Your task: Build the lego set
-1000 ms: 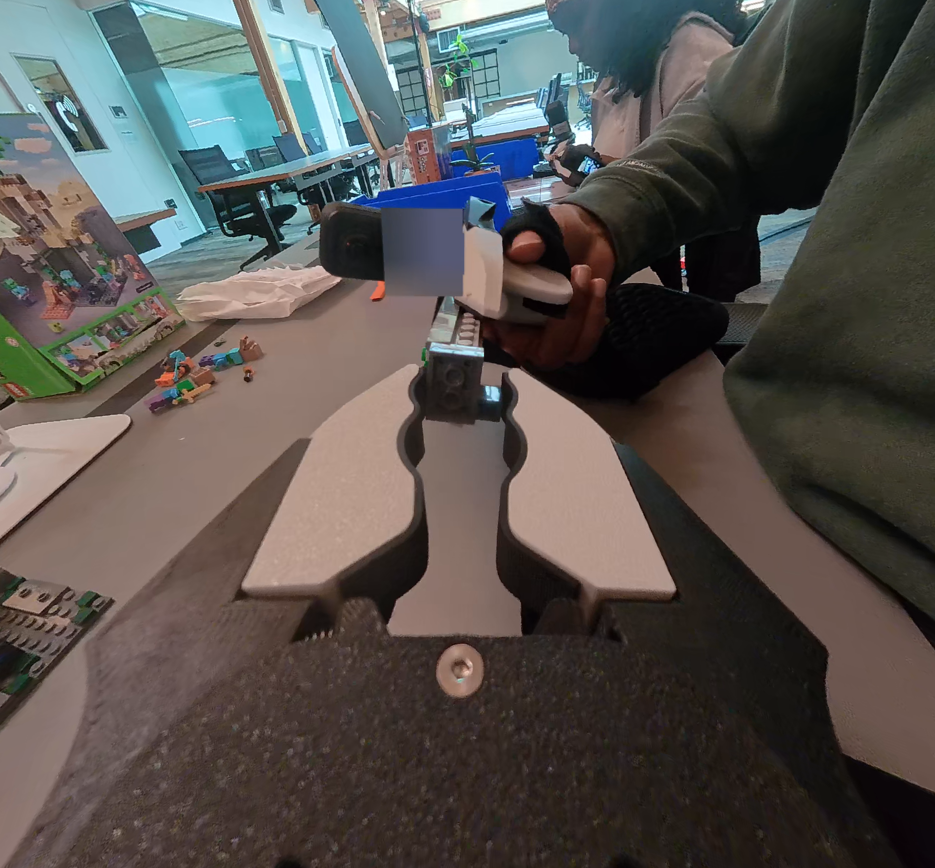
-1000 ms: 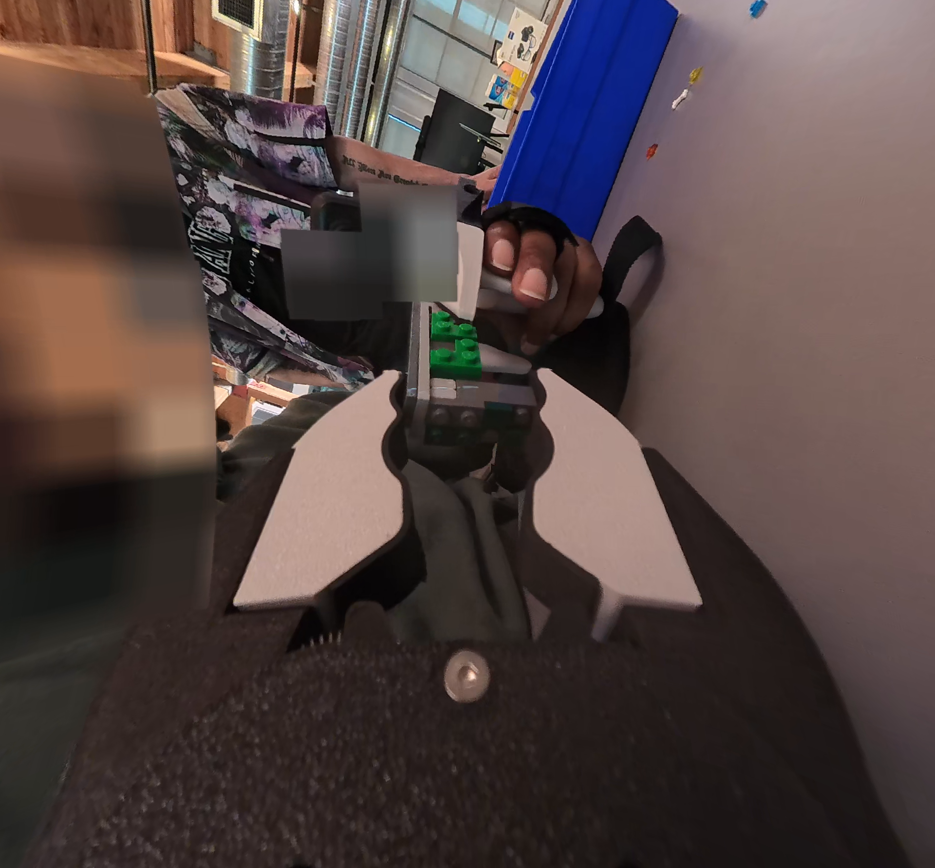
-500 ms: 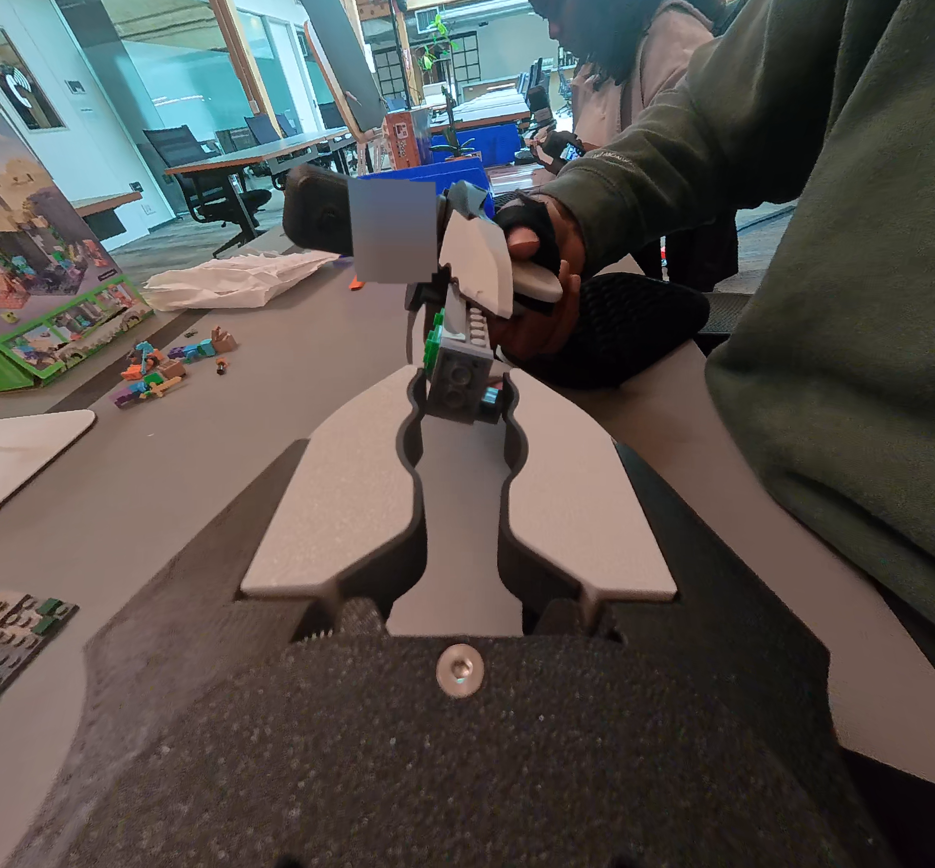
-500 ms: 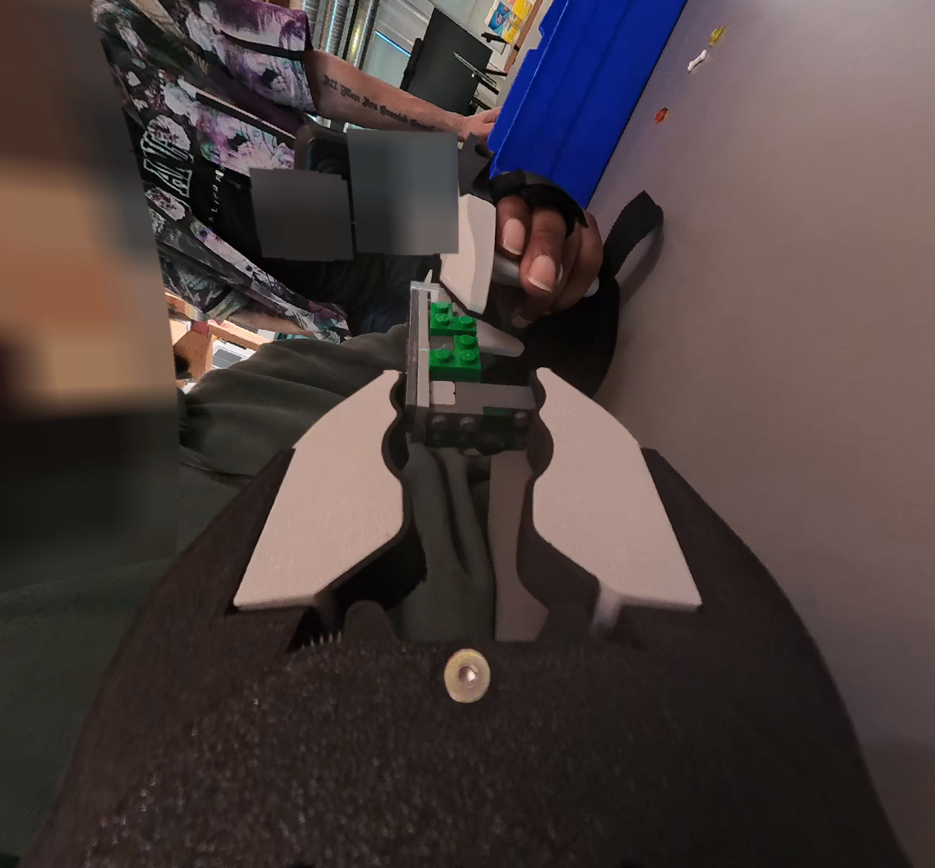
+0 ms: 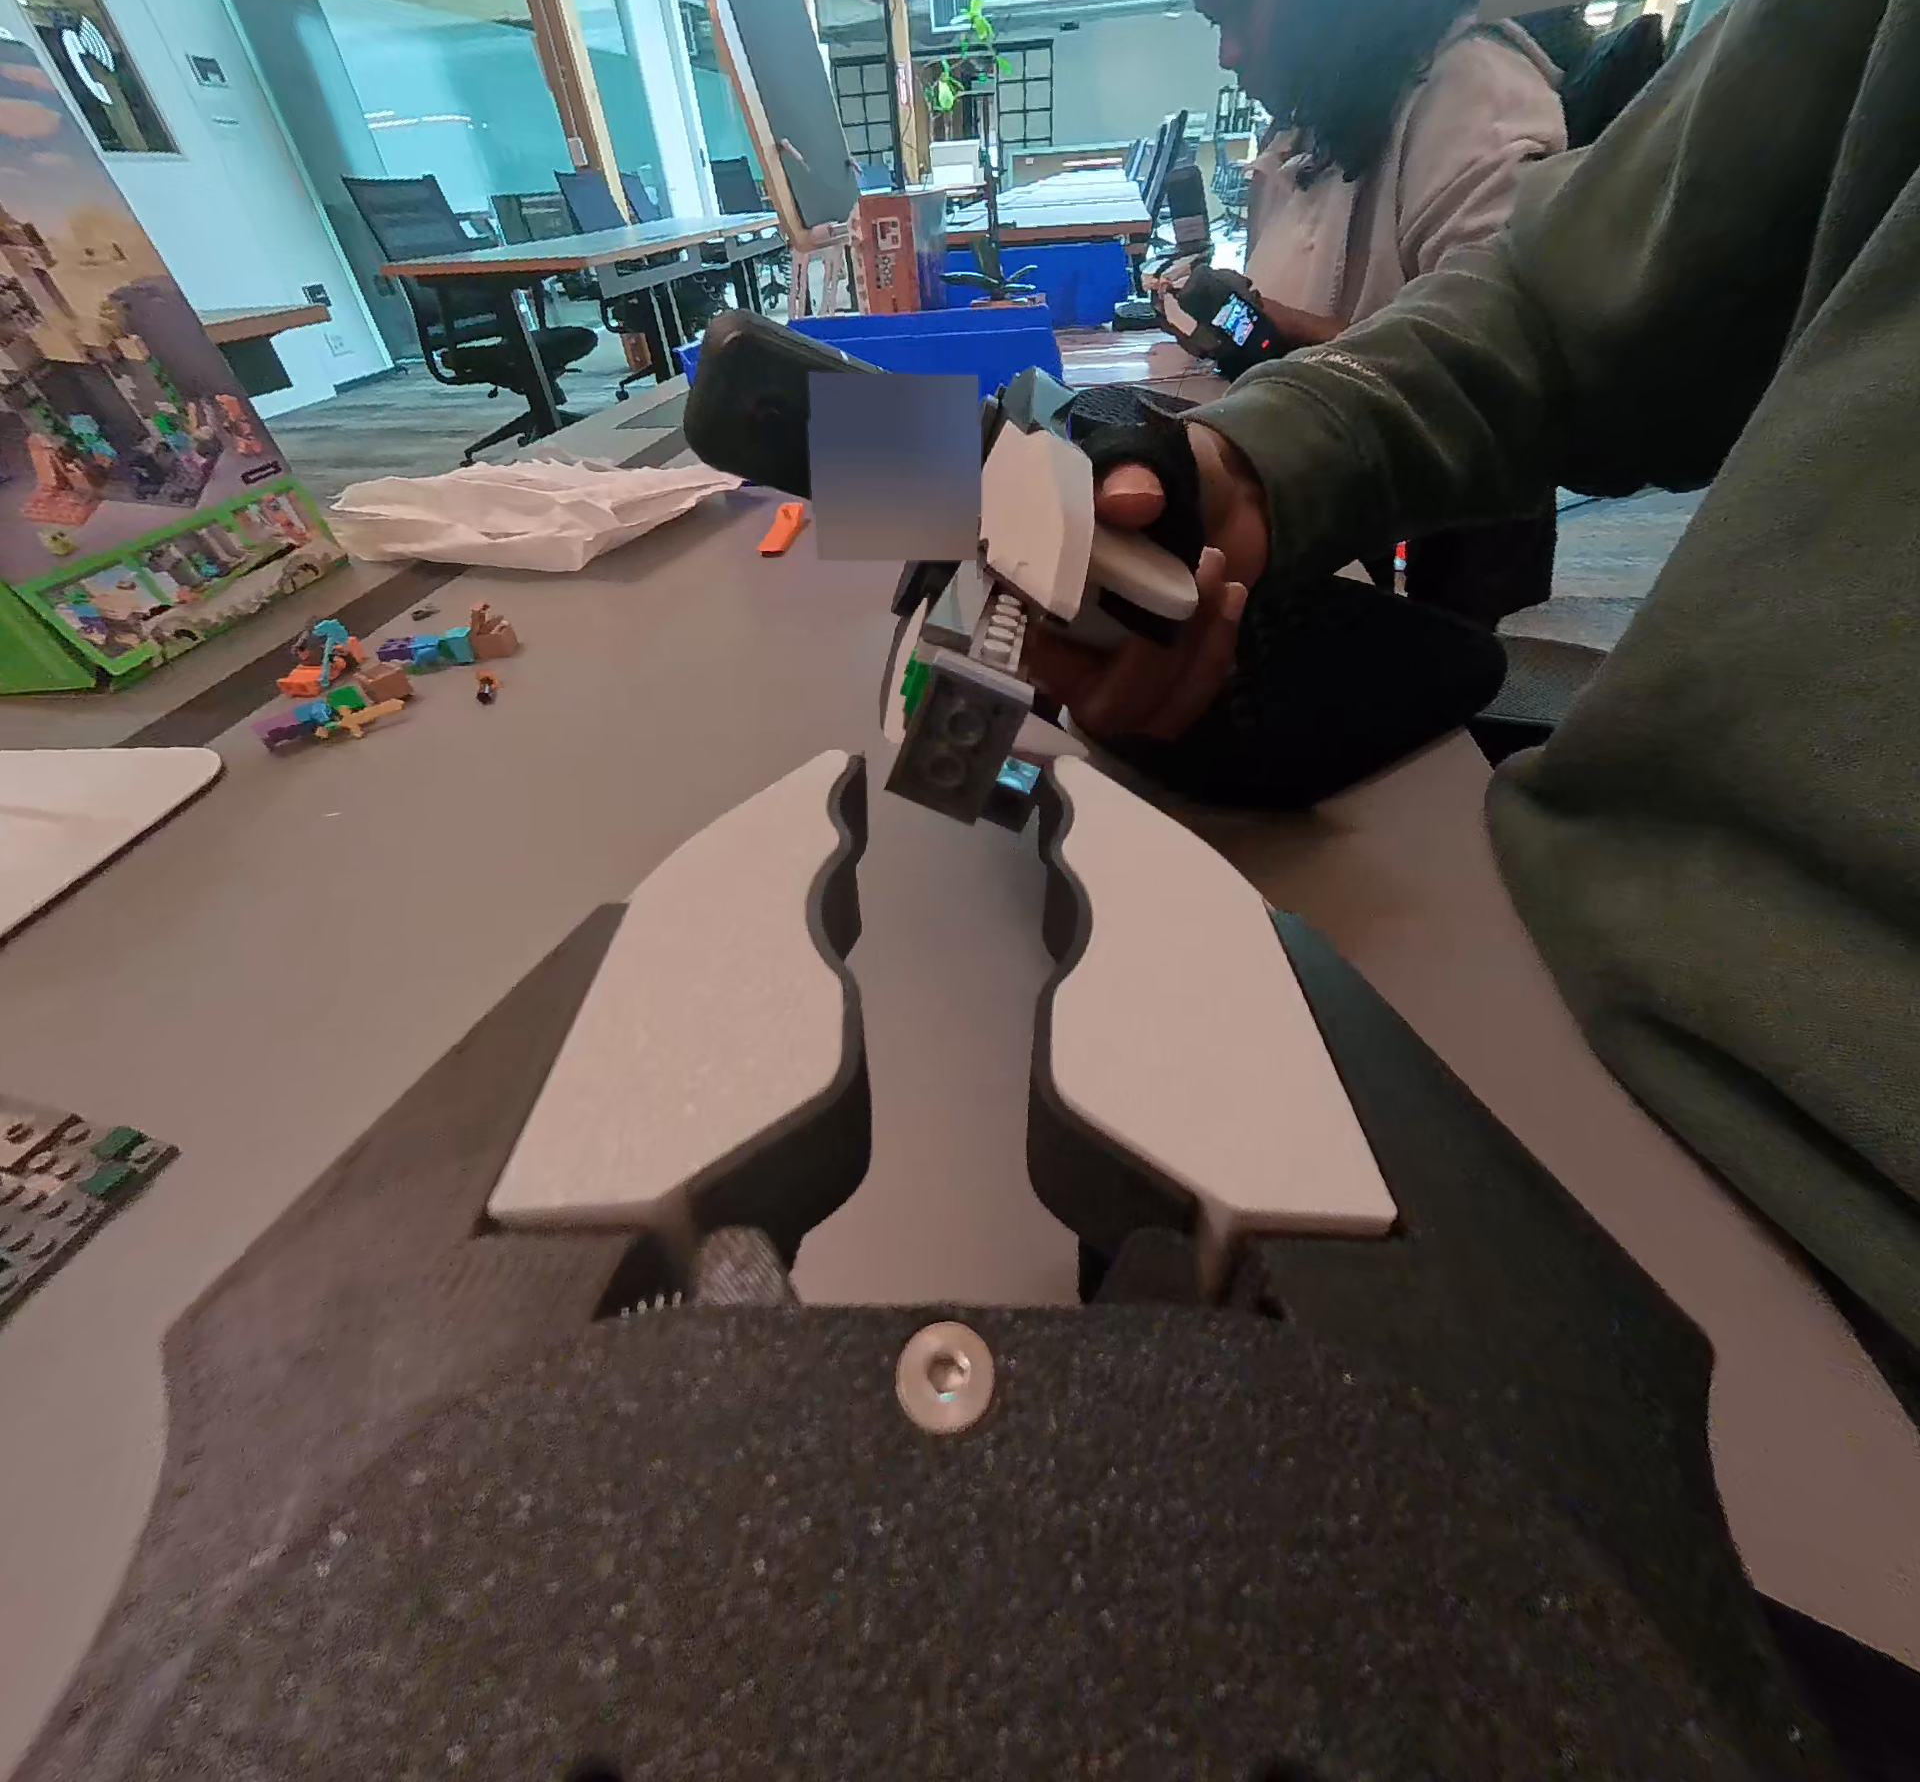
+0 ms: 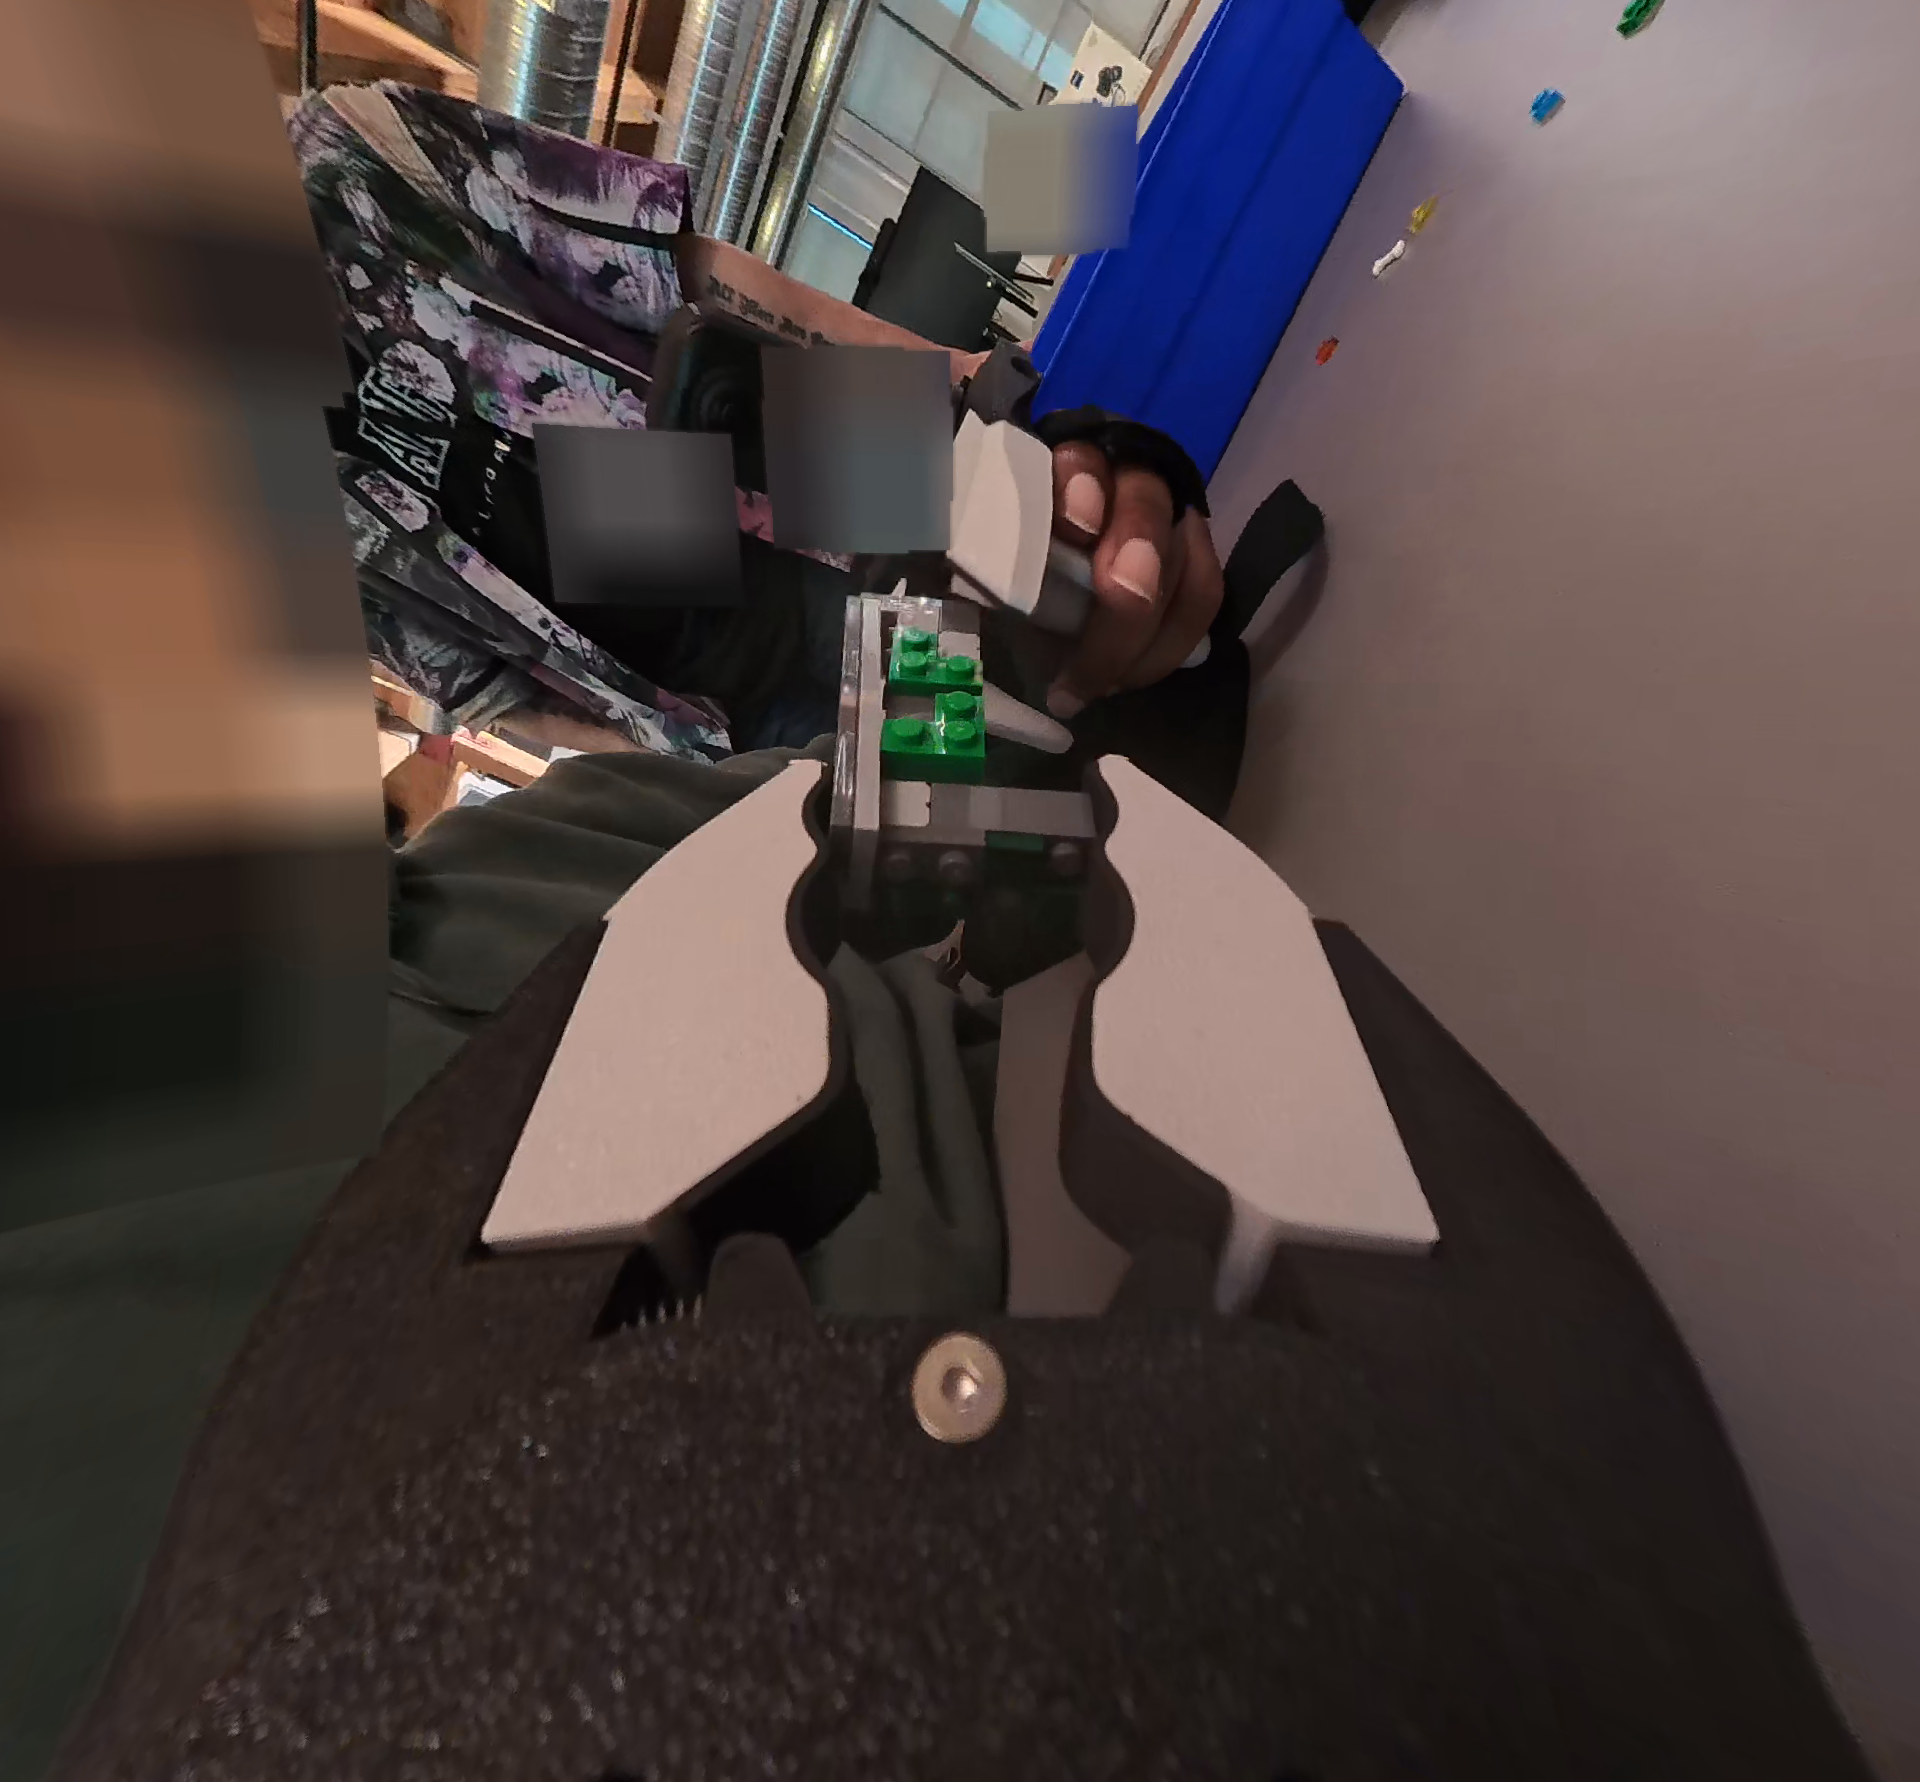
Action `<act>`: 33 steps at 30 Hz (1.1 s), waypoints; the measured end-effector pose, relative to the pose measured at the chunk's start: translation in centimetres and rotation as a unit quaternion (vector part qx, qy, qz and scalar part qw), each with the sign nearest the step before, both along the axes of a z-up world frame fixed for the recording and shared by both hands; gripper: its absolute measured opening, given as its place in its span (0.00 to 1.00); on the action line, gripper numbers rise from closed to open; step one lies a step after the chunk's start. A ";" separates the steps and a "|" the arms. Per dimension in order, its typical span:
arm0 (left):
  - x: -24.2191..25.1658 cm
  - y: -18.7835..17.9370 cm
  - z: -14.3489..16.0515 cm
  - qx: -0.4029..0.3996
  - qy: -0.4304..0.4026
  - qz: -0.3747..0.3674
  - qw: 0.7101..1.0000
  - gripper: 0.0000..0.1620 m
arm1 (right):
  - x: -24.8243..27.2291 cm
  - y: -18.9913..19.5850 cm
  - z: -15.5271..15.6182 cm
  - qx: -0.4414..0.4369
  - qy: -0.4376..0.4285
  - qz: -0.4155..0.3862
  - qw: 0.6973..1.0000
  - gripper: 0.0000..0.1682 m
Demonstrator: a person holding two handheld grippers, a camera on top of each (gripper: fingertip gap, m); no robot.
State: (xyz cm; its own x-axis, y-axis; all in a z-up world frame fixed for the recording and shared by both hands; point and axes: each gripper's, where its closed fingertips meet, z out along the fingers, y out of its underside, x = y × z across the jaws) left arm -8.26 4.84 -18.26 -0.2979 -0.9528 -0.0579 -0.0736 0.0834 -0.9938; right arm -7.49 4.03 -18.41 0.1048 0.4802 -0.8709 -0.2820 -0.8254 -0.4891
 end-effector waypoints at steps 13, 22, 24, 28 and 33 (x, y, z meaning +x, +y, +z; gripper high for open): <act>0.3 -0.8 0.0 0.079 -0.012 0.011 0.997 0.17 | -0.4 -0.4 -0.2 -0.021 -0.028 0.036 0.999 0.26; 0.5 -0.8 0.2 0.088 -0.016 0.021 0.996 0.17 | -0.2 -0.4 -0.2 -0.014 -0.053 0.028 0.998 0.27; 0.5 -0.8 0.2 0.089 -0.018 0.022 0.996 0.17 | -0.2 -0.3 -0.1 -0.013 -0.054 0.027 0.998 0.27; 0.4 -0.8 0.2 0.088 -0.016 0.021 0.996 0.17 | -0.4 -0.5 -0.2 -0.015 -0.058 0.033 0.998 0.27; 0.4 -0.8 0.2 0.078 -0.013 0.019 0.997 0.17 | -0.4 -0.5 -0.3 0.002 -0.071 0.031 0.997 0.27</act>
State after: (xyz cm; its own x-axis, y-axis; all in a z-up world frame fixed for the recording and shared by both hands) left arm -7.89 4.07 -18.09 -0.2579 -0.9425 -0.2126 -0.0547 0.2340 -0.9707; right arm -7.89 3.57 -18.67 0.1974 0.4927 -0.8475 -0.1585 -0.8371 -0.5236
